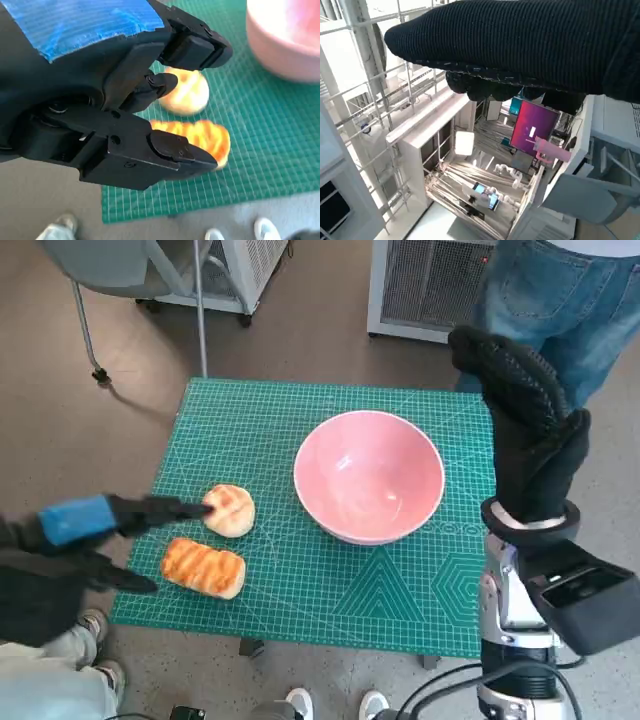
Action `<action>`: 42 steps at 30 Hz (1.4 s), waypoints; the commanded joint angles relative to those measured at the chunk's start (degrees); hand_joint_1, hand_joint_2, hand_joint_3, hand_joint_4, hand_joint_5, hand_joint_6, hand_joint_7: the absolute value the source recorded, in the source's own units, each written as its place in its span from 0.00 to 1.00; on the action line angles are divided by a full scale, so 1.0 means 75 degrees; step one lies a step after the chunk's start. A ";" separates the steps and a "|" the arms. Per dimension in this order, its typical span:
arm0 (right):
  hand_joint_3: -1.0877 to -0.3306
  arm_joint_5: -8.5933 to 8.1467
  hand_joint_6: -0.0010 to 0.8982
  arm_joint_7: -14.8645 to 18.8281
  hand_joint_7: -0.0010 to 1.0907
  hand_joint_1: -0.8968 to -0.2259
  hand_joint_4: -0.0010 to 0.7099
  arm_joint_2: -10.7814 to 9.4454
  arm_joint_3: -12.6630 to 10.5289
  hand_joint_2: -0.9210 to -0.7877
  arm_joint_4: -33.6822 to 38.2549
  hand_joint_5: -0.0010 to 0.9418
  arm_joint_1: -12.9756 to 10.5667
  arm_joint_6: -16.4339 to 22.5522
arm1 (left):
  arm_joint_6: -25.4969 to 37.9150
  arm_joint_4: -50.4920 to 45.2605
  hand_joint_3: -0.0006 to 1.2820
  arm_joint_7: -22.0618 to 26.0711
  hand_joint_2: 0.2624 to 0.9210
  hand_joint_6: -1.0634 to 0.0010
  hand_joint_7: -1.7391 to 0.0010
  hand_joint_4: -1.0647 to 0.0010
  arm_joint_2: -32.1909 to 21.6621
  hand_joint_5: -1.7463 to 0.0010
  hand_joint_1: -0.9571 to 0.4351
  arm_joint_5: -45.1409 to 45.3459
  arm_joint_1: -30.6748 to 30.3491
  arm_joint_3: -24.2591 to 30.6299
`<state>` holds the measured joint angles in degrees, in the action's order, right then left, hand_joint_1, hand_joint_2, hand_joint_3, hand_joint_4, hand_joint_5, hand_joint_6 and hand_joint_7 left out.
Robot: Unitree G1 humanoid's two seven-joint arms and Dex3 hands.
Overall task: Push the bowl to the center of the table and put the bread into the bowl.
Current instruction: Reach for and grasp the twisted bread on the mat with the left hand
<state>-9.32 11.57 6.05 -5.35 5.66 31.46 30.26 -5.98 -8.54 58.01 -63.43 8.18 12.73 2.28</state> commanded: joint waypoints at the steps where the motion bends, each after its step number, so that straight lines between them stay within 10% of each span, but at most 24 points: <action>1: 0.47 -0.0034 0.00 -0.0013 0.69 0.42 0.38 -0.0047 0.0040 0.00 -0.0027 0.02 -0.0147 -0.0143 | -0.0015 -0.0041 0.07 -0.0067 0.85 0.72 1.00 0.90 0.0027 1.00 0.75 0.0132 -0.0186 -0.0139; 42: 0.46 -0.0142 0.00 -0.0044 0.70 0.42 0.39 -0.0169 -0.0034 0.00 -0.0130 0.03 -0.0268 -0.0186 | -0.1497 0.2471 0.05 -0.2422 0.92 0.54 0.95 0.63 0.1395 0.96 0.71 0.3549 0.0397 -0.2747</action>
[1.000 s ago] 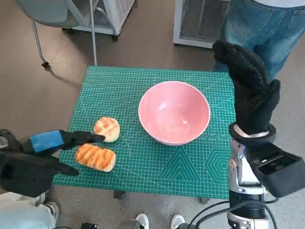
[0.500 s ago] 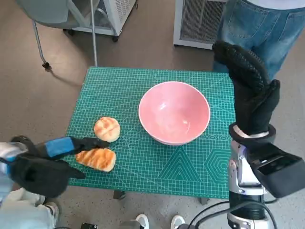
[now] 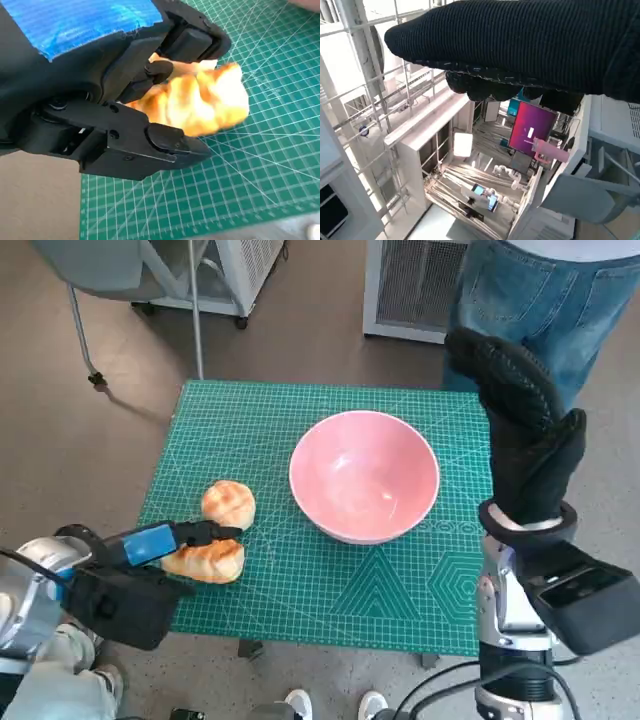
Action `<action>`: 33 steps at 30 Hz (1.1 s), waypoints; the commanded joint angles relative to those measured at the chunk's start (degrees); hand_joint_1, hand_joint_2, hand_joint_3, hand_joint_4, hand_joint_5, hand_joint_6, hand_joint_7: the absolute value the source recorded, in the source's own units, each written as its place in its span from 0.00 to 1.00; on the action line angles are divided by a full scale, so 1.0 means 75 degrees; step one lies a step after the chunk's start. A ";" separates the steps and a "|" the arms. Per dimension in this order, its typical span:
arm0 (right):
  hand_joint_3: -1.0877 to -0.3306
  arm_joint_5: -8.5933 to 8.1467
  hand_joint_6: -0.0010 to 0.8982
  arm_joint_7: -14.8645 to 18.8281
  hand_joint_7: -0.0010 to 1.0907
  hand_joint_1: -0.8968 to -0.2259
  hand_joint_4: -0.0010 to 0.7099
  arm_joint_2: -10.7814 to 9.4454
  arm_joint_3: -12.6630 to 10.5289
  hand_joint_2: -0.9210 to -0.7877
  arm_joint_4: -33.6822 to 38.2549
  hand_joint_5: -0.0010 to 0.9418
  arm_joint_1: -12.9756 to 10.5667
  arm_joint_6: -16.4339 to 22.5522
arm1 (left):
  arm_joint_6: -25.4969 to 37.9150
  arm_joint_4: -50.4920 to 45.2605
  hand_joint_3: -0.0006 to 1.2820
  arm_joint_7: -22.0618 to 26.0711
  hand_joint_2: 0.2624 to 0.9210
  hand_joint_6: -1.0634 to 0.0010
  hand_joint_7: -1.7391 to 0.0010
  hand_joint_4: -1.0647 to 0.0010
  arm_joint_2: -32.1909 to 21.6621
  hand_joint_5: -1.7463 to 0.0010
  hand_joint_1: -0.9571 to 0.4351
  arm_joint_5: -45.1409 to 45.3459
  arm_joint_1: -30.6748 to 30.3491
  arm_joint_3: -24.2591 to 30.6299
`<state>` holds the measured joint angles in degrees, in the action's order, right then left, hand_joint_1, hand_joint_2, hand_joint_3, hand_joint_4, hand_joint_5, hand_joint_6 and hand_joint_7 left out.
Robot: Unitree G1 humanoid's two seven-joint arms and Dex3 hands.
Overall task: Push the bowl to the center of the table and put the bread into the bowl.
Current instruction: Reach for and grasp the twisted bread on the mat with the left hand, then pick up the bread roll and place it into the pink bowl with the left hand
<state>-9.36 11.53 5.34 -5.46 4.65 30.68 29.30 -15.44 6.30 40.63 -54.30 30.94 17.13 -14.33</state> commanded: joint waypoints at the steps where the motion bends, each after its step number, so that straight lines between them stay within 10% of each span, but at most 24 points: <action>1: 0.46 -0.0143 0.00 -0.0038 0.70 0.43 0.39 -0.0080 -0.0028 0.00 0.0010 0.03 -0.0168 -0.0051 | -0.0323 0.0605 0.04 -0.0242 0.93 0.54 0.91 0.60 0.0189 0.97 0.71 0.0682 -0.0152 -0.0620; 4: 0.46 -0.0160 0.00 -0.0037 0.70 0.43 0.40 -0.0097 -0.0045 0.00 0.0014 0.03 -0.0175 -0.0045 | -0.0576 0.0875 0.03 -0.0593 0.98 0.58 0.72 0.49 0.0192 0.89 0.70 0.1103 -0.0042 -0.0836; 8: 0.46 -0.0170 0.00 -0.0042 0.71 0.45 0.40 -0.0119 -0.0064 0.00 0.0030 0.04 -0.0188 -0.0015 | -0.1070 0.1245 0.12 -0.0987 0.99 0.58 0.41 0.49 0.0129 0.39 0.69 0.1395 0.0124 -0.1041; 11: 0.46 -0.0202 0.00 -0.0042 0.71 0.45 0.40 -0.0129 -0.0082 0.00 0.0046 0.04 -0.0176 -0.0015 | -0.1462 0.1138 0.17 -0.0894 0.93 0.50 0.38 0.44 -0.0081 0.27 0.69 0.1122 0.0174 -0.0958; 16: 0.46 -0.0235 0.00 -0.0045 0.72 0.44 0.40 -0.0158 -0.0099 0.00 0.0079 0.04 -0.0144 -0.0028 | -0.1590 0.0742 0.29 -0.0249 0.77 0.43 0.36 0.39 -0.0302 0.23 0.69 0.0165 0.0219 -0.0599; 33: 0.46 -0.0338 0.00 0.0052 0.73 0.42 0.41 -0.0214 -0.0081 0.00 0.0408 0.04 -0.0010 0.0119 | 0.0082 -0.1593 0.10 0.1375 0.99 0.46 0.27 0.41 -0.0495 0.32 0.69 -0.3145 0.1016 0.1505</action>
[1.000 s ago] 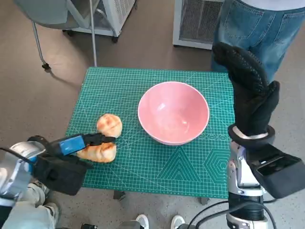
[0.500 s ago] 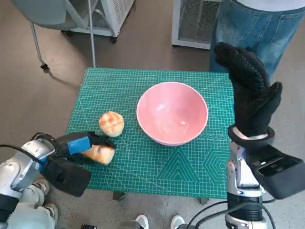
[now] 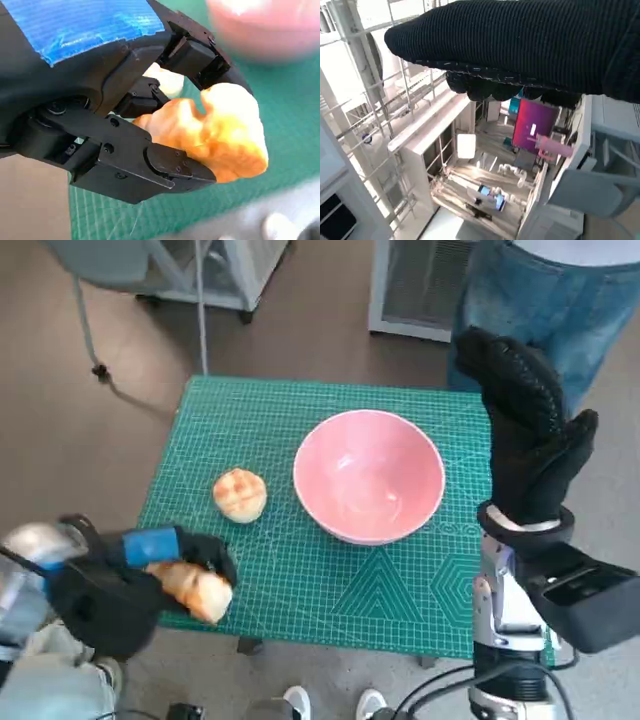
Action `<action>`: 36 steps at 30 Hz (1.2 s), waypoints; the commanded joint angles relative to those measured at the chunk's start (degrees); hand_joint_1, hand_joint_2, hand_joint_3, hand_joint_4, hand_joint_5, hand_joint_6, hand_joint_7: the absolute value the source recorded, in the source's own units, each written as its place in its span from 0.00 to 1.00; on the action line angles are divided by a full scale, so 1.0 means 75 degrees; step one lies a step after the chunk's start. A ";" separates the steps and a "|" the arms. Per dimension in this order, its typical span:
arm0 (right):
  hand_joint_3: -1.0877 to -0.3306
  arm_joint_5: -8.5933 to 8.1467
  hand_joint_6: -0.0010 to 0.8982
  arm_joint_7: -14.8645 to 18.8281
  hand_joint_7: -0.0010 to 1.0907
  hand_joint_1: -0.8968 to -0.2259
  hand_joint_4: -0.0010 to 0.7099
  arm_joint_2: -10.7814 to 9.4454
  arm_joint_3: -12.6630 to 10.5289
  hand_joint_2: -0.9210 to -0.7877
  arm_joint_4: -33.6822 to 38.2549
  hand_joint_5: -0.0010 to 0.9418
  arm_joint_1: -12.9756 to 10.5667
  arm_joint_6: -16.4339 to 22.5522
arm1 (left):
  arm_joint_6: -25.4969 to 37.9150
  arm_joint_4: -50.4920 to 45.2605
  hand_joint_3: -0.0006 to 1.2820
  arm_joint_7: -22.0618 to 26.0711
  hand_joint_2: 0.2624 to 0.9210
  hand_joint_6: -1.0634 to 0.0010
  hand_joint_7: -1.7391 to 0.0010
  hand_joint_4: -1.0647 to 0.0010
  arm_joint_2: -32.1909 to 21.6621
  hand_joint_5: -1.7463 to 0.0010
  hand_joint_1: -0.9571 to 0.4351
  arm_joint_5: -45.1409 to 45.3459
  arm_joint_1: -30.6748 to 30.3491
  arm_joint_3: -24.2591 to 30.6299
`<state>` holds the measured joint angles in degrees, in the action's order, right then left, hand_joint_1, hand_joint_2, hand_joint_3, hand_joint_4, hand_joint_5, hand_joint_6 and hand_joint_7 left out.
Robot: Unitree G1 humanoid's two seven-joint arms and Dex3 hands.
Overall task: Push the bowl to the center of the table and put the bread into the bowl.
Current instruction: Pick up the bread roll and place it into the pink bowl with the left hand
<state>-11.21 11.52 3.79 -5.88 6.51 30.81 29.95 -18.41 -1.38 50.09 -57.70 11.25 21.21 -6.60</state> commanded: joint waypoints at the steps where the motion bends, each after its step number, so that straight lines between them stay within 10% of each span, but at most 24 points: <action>1: 0.46 -0.0100 0.00 0.0068 0.73 0.42 0.41 0.0002 -0.0026 0.00 0.0178 0.04 -0.0020 0.0045 | 0.0640 -0.0724 0.10 0.0077 0.99 0.46 0.27 0.41 0.0002 0.32 0.69 -0.0597 0.0647 0.0578; 10: 0.46 -0.0152 0.00 0.0157 0.71 0.42 0.41 0.0058 -0.0030 0.00 0.0311 0.04 0.0050 0.0117 | 0.1844 -0.1737 0.17 -0.0448 1.00 0.52 0.22 0.57 0.0635 0.22 0.69 -0.0465 0.1995 0.0695; 19: 0.45 -0.0185 0.00 0.0263 0.70 0.41 0.41 0.0093 -0.0042 0.00 0.0397 0.04 0.0032 0.0213 | 0.0647 -0.0397 0.22 -0.1177 1.00 0.58 0.26 0.63 0.2039 0.12 0.69 -0.0293 0.3848 0.0107; 36: 0.46 -0.0412 0.00 0.0469 0.71 0.40 0.41 0.0178 -0.0142 0.00 0.0281 0.04 -0.0172 0.0250 | -0.1749 0.3816 0.08 -0.3790 1.00 0.42 0.29 0.40 0.4341 0.33 0.69 0.2534 0.5638 -0.1869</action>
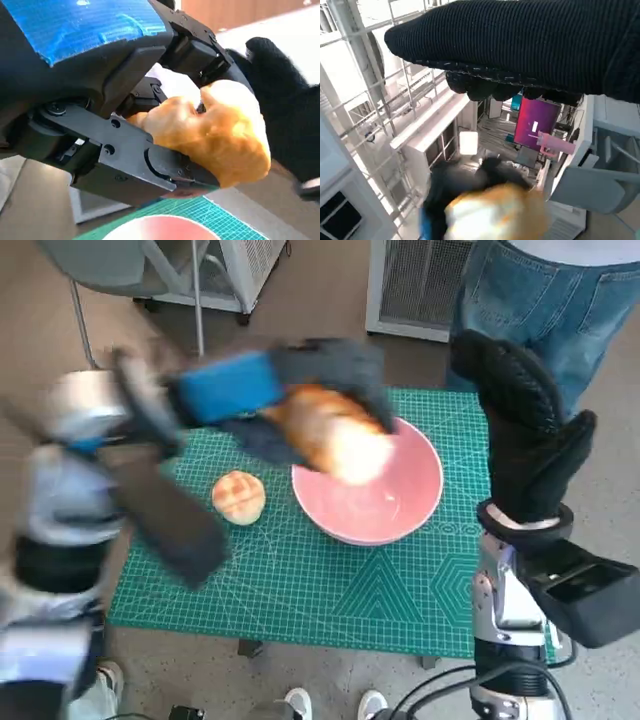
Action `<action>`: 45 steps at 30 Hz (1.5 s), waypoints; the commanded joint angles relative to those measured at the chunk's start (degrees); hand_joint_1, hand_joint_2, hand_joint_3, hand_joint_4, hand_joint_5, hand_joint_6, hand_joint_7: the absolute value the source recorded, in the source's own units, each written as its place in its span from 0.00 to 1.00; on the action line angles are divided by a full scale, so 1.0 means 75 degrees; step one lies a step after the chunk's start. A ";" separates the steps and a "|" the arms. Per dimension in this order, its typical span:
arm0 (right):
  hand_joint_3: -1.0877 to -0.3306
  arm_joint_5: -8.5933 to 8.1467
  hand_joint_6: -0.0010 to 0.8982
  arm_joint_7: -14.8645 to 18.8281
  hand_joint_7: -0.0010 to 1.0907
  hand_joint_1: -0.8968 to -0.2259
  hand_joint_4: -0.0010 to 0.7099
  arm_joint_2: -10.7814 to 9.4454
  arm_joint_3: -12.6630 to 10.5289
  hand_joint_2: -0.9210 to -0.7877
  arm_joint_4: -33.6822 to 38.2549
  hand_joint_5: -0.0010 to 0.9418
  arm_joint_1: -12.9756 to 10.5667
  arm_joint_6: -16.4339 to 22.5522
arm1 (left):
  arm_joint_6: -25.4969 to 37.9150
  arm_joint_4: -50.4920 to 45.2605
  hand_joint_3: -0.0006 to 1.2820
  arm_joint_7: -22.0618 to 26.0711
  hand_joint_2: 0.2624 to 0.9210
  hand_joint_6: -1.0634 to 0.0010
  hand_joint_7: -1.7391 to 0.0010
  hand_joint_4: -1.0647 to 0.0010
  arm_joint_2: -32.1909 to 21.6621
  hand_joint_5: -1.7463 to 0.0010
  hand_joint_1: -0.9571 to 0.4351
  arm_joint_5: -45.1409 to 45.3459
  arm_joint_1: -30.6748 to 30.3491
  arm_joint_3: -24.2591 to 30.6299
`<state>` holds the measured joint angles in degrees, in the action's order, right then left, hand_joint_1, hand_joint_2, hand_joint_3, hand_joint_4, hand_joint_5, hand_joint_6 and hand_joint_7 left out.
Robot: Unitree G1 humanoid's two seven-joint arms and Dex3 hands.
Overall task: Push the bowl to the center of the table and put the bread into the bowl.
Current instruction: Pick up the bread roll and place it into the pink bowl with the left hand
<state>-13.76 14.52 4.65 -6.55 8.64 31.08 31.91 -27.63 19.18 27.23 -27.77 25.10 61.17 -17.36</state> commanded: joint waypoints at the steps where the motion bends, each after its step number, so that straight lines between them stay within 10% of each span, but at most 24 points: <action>1: 0.46 -0.0053 0.00 0.0056 0.71 0.40 0.41 0.0060 -0.0052 0.00 -0.0021 0.04 -0.0230 -0.0004 | -0.0638 0.1398 0.07 -0.0989 1.00 0.42 0.29 0.40 0.0466 0.33 0.69 0.0904 0.0364 -0.0575; 11: 0.46 0.0067 0.00 -0.0057 0.72 0.41 0.40 0.0051 -0.0062 0.00 -0.0132 0.04 -0.0355 -0.0006 | -0.1221 0.3598 0.07 -0.2536 1.00 0.43 0.28 0.37 0.1141 0.36 0.69 0.2268 0.0832 -0.1513; 18: 0.46 0.0171 0.00 -0.0119 0.73 0.41 0.40 0.0085 -0.0074 0.00 -0.0283 0.04 -0.0454 -0.0034 | -0.0803 0.4397 0.14 -0.1988 1.00 0.48 0.24 0.51 0.1430 0.29 0.69 0.2158 0.0836 -0.1632; 23: 0.47 0.0180 0.00 -0.0149 0.73 0.41 0.40 0.0126 -0.0100 0.00 -0.0296 0.04 -0.0478 -0.0047 | -0.0039 0.4311 0.07 -0.0817 0.97 0.67 0.74 0.80 0.1436 0.85 0.70 0.1857 0.0695 -0.1533; 26: 0.47 0.0219 0.00 -0.0193 0.72 0.41 0.40 0.0123 -0.0087 0.00 -0.0338 0.04 -0.0500 -0.0061 | 0.0123 0.4150 0.04 -0.0313 0.94 0.73 0.86 0.90 0.1328 0.95 0.70 0.1674 0.0650 -0.1473; 45: 0.47 0.0285 0.00 -0.0305 0.71 0.42 0.40 0.0107 -0.0044 0.00 -0.0513 0.04 -0.0574 -0.0157 | 0.0577 0.1082 0.01 0.0534 0.89 0.75 0.95 1.00 -0.0735 1.00 0.73 0.1001 -0.0688 -0.0318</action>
<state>-11.51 12.57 5.41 -6.75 4.88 28.08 31.54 -24.00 29.97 30.81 -30.04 33.66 57.83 -21.73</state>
